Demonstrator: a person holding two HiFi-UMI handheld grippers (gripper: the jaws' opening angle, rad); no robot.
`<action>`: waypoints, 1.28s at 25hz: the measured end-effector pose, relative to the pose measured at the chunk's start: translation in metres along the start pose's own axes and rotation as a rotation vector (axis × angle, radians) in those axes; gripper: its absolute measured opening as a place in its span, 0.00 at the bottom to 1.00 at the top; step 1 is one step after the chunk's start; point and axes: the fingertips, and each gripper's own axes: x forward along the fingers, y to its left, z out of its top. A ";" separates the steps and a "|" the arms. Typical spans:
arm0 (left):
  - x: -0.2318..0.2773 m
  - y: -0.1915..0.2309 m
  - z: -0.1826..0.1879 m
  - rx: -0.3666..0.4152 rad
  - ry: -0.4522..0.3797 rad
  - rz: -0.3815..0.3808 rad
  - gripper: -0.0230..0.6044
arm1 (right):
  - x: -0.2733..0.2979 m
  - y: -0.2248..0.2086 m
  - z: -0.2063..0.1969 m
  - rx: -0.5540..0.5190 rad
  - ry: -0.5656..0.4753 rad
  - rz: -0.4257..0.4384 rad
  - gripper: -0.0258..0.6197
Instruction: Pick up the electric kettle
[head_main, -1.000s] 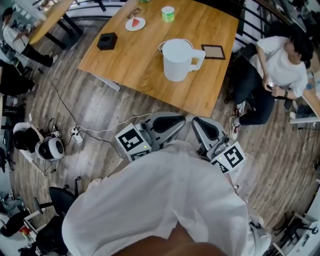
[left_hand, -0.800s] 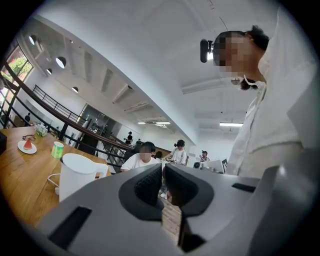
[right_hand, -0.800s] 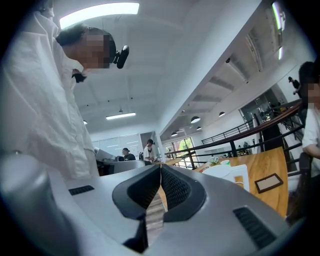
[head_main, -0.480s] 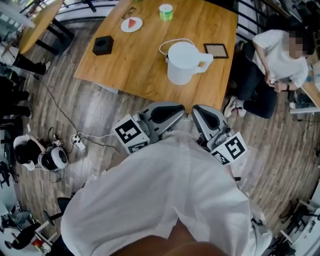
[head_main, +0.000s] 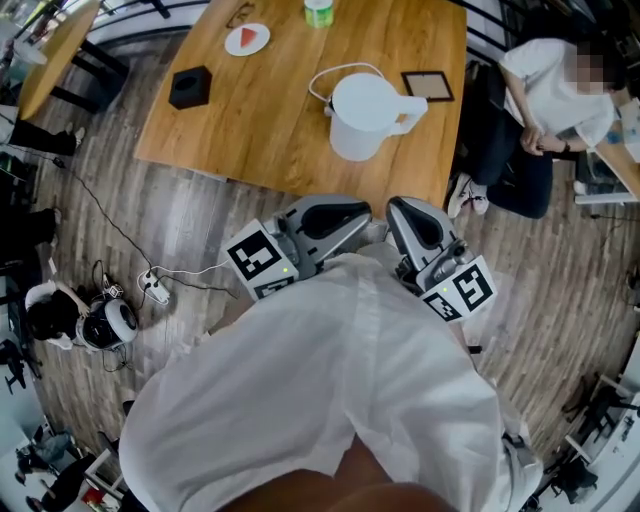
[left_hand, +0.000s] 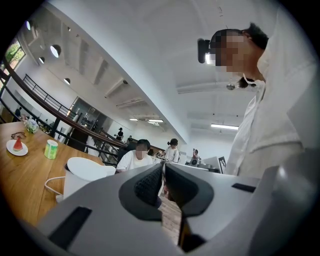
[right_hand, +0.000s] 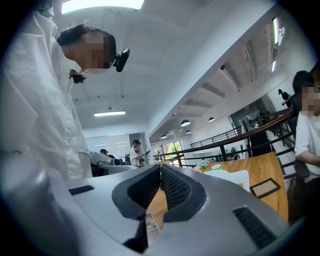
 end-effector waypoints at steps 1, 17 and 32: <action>0.000 0.002 -0.001 0.000 0.000 0.001 0.08 | 0.001 -0.002 0.000 -0.001 0.001 0.000 0.06; 0.009 0.046 -0.021 0.085 0.040 0.039 0.08 | 0.003 -0.030 0.004 -0.009 0.041 -0.013 0.06; 0.013 0.152 -0.096 0.170 0.177 0.261 0.90 | 0.005 -0.043 0.002 -0.006 0.088 -0.028 0.06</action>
